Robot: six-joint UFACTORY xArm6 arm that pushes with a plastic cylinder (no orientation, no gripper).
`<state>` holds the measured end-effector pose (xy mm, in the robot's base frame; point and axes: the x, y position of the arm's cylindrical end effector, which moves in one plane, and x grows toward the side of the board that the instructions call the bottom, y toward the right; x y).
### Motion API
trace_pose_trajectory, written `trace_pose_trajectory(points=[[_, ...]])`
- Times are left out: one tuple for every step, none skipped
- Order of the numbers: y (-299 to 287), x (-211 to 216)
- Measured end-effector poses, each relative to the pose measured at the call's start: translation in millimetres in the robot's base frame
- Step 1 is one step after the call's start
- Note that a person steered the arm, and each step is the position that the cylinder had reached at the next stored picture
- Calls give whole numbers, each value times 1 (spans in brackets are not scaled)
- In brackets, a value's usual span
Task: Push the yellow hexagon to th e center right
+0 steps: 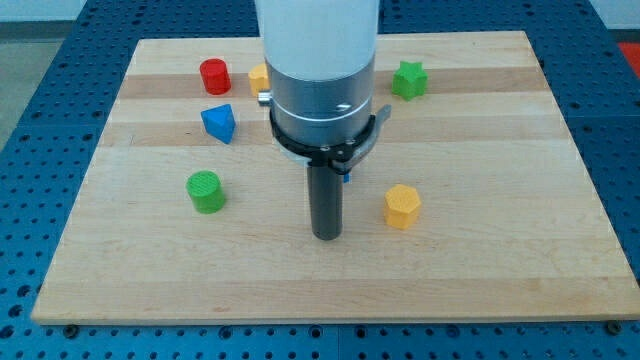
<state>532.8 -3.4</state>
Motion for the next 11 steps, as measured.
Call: trace_pose_trajectory(points=[[24, 0], [45, 0], [58, -3], [65, -15], [81, -19], [109, -19], [112, -19], [112, -23], [112, -38], [116, -46], [129, -49]])
